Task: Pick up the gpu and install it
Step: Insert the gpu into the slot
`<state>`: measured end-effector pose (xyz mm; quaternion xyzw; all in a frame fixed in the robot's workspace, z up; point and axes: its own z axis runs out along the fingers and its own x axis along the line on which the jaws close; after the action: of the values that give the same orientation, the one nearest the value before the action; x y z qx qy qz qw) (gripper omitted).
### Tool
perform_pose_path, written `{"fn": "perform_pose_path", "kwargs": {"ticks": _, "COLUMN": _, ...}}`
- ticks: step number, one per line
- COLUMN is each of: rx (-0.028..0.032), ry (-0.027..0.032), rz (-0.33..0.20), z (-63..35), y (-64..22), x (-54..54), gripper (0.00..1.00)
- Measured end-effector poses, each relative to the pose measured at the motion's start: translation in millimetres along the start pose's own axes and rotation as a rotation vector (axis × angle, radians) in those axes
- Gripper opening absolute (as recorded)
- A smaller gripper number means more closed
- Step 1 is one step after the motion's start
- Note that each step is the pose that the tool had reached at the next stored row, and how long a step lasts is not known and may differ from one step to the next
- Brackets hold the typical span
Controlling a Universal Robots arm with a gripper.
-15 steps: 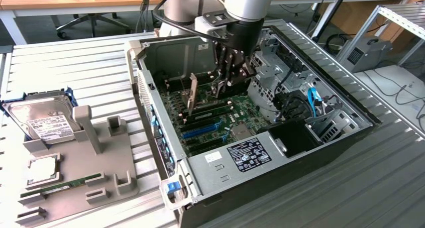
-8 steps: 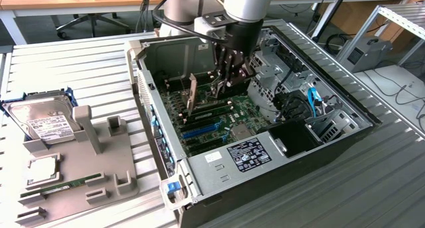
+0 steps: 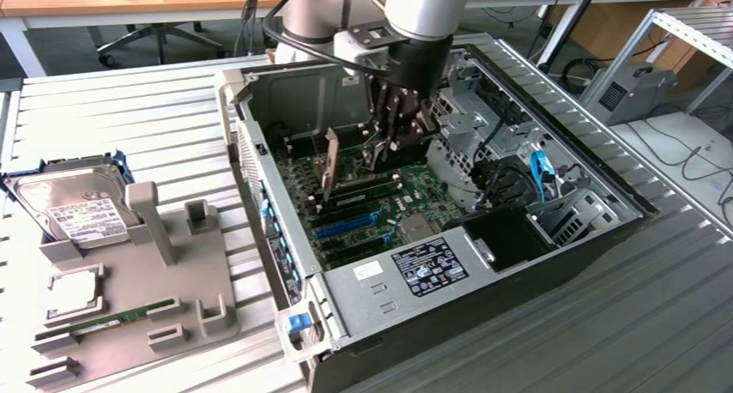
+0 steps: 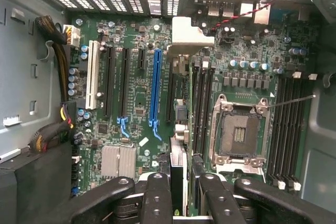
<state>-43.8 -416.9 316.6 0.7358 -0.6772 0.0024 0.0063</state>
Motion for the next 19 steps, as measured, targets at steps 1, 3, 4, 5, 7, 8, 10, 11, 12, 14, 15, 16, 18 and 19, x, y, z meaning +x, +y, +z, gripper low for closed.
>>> {"fn": "perform_pose_path", "kwargs": {"ticks": 1, "rx": 0.0, "ry": -0.0001, "rz": 0.0, "z": 0.4, "y": 0.2, "x": 0.0, "gripper": 0.26}}
{"fn": "perform_pose_path", "kwargs": {"ticks": 3, "rx": 0.0, "ry": 0.0, "rz": 0.001, "z": 1.0, "y": 0.7, "x": -0.1, "gripper": 0.26}}
{"fn": "perform_pose_path", "kwargs": {"ticks": 4, "rx": 0.0, "ry": 0.0, "rz": 0.002, "z": 1.3, "y": 1.1, "x": -0.1, "gripper": 0.26}}
{"fn": "perform_pose_path", "kwargs": {"ticks": 5, "rx": 0.0, "ry": 0.0, "rz": 0.003, "z": 1.7, "y": 1.7, "x": -0.1, "gripper": 0.26}}
{"fn": "perform_pose_path", "kwargs": {"ticks": 7, "rx": 0.0, "ry": -0.0001, "rz": 0.006, "z": 2.3, "y": 2.7, "x": -0.3, "gripper": 0.26}}
{"fn": "perform_pose_path", "kwargs": {"ticks": 8, "rx": 0.0, "ry": -0.0003, "rz": 0.009, "z": 2.7, "y": 2.8, "x": -0.3, "gripper": 0.26}}
{"fn": "perform_pose_path", "kwargs": {"ticks": 10, "rx": -0.0003, "ry": -0.0004, "rz": 0.027, "z": 3.6, "y": 2.8, "x": -0.3, "gripper": 0.26}}
{"fn": "perform_pose_path", "kwargs": {"ticks": 11, "rx": -0.0005, "ry": -0.0006, "rz": 0.047, "z": 4.3, "y": 2.9, "x": -0.3, "gripper": 0.26}}
{"fn": "perform_pose_path", "kwargs": {"ticks": 12, "rx": -0.0007, "ry": -0.0006, "rz": 0.059, "z": 4.7, "y": 2.9, "x": -0.3, "gripper": 0.26}}
{"fn": "perform_pose_path", "kwargs": {"ticks": 14, "rx": -0.0009, "ry": -0.0006, "rz": 0.072, "z": 5.1, "y": 3.0, "x": -0.3, "gripper": 0.26}}
{"fn": "perform_pose_path", "kwargs": {"ticks": 15, "rx": -0.0009, "ry": -0.0013, "rz": 0.073, "z": 5.3, "y": 3.2, "x": -0.2, "gripper": 0.26}}
{"fn": "perform_pose_path", "kwargs": {"ticks": 16, "rx": -0.0007, "ry": -0.0017, "rz": 0.073, "z": 5.6, "y": 3.5, "x": 0.2, "gripper": 0.26}}
{"fn": "perform_pose_path", "kwargs": {"ticks": 18, "rx": -0.0008, "ry": -0.0016, "rz": 0.073, "z": 5.7, "y": 4.0, "x": 1.3, "gripper": 0.26}}
{"fn": "perform_pose_path", "kwargs": {"ticks": 19, "rx": -0.0008, "ry": -0.0018, "rz": 0.073, "z": 5.8, "y": 4.2, "x": 2.3, "gripper": 0.26}}
